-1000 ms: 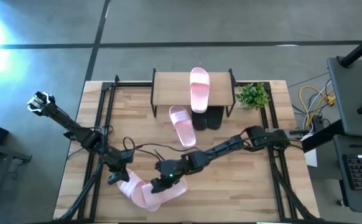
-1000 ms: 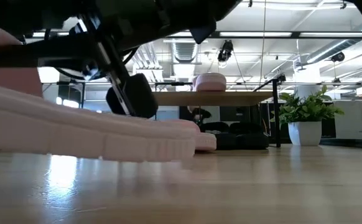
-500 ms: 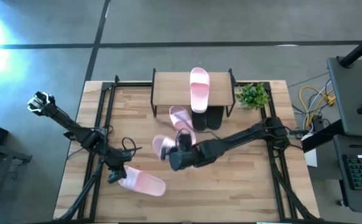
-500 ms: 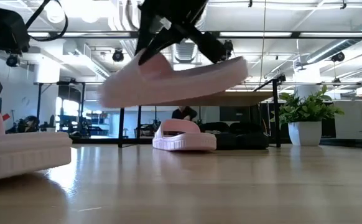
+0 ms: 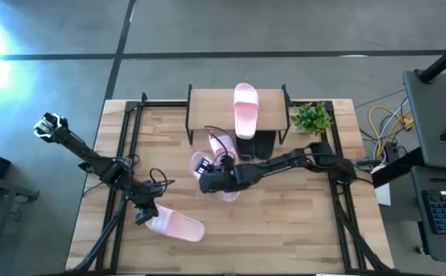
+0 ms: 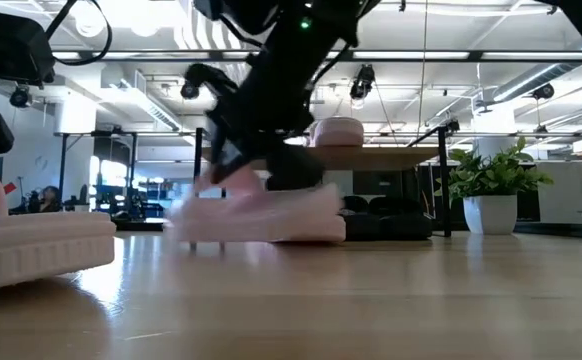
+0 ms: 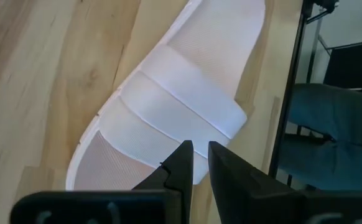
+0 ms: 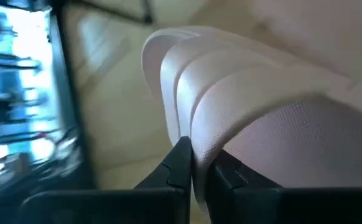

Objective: Pick and place slides into the shelf
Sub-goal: Put the pink slipper under the shelf, then put the pink slipper on the shelf

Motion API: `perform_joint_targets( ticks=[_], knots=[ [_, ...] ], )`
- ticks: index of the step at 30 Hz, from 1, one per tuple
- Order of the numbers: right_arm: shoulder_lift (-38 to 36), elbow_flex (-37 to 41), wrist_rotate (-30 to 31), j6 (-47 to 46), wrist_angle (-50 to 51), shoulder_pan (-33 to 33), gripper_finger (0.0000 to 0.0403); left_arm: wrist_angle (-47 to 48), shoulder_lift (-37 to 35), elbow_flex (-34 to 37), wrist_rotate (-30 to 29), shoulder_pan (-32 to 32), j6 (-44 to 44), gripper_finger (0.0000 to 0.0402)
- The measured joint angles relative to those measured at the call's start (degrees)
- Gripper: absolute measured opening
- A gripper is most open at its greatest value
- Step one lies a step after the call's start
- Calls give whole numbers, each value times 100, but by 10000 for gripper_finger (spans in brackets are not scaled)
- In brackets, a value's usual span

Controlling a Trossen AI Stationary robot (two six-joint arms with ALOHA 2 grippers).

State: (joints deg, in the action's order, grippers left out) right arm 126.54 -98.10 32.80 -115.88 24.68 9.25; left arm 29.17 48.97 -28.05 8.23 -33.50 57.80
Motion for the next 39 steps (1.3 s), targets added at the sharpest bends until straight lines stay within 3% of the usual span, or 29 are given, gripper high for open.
perform_joint_targets(
  ticks=[4,8,13,16,21,24,27,33,39],
  knots=[
    [70,-3,-51,258,-734,-2,57,-4,0,0,0,0,4,36],
    [70,-4,-128,366,-486,-4,103,5,4,2,-25,0,2,36],
    [66,-9,-1171,1328,-210,-11,154,6,-2,1,-119,0,1,36],
    [57,-9,-1663,2565,-190,13,174,6,-2,2,-122,0,3,36],
    [-241,-96,-1662,5272,-285,221,187,22,-11,-6,82,-4,31,36],
    [-339,-349,-2250,6650,-299,300,185,23,-15,-55,291,-36,37,36],
    [-312,-486,-2725,6936,-226,304,181,30,-15,-76,497,-276,31,36],
    [-297,-516,-2652,6826,-237,273,175,69,131,92,489,-844,652,36],
    [-295,-505,-2581,6812,-219,288,174,-320,359,324,91,-909,900,36]
  ],
)
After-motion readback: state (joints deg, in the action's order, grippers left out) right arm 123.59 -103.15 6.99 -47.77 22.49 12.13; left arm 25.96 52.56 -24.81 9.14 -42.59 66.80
